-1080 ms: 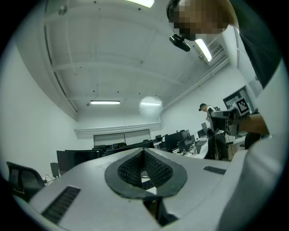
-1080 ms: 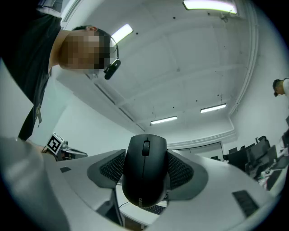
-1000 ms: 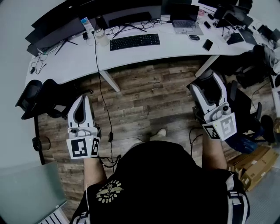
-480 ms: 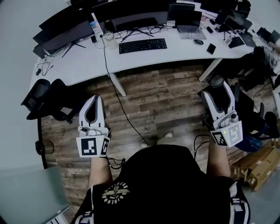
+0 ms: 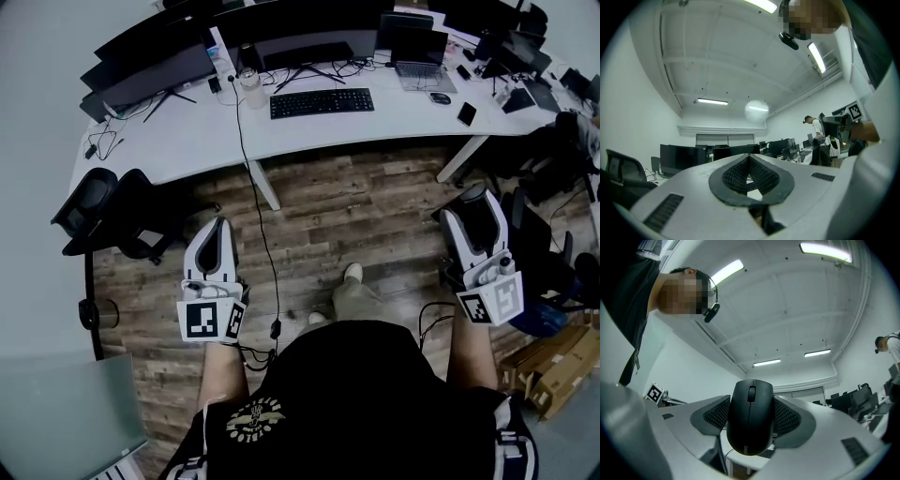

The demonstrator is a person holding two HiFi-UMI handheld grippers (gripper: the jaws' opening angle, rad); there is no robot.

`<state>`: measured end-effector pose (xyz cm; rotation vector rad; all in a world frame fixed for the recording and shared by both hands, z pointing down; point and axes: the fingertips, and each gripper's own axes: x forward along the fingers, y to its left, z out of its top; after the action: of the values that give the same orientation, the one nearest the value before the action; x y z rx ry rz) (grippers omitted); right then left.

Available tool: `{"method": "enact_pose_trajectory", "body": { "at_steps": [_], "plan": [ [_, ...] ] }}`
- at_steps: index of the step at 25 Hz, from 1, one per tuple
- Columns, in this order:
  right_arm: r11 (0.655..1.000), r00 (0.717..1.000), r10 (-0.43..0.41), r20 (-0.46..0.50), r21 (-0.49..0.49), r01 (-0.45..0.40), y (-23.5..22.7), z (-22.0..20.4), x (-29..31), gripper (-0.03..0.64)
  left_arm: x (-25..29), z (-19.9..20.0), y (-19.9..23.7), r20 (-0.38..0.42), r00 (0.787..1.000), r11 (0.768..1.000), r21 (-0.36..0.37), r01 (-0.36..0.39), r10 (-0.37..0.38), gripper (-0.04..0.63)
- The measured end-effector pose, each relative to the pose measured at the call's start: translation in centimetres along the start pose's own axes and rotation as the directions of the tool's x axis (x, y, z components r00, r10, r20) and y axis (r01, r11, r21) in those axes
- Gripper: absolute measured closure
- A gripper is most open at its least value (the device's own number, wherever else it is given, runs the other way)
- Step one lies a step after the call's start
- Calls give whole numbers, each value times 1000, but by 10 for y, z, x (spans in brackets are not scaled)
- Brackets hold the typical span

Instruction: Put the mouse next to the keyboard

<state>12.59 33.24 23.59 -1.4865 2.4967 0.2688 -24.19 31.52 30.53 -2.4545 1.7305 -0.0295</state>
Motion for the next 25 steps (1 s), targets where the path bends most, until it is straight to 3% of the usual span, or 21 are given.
{"method": "enact_pose_trajectory", "body": {
  "at_steps": [6,12,25],
  "plan": [
    [1000,1000,23,8,13,-23,-22,-14,32,330,28,-4,7,-14,999,999,14,-30,30,594],
    [999,1000,18,10,45,-18,-58,-33,63,330,64,3,17,-17,998,995,80,-53,54,594],
    [997,999,37,7,60,-38,-118,-60,118,330,144,-18,19,-53,996,996,59,-65,68,594]
  ]
}}
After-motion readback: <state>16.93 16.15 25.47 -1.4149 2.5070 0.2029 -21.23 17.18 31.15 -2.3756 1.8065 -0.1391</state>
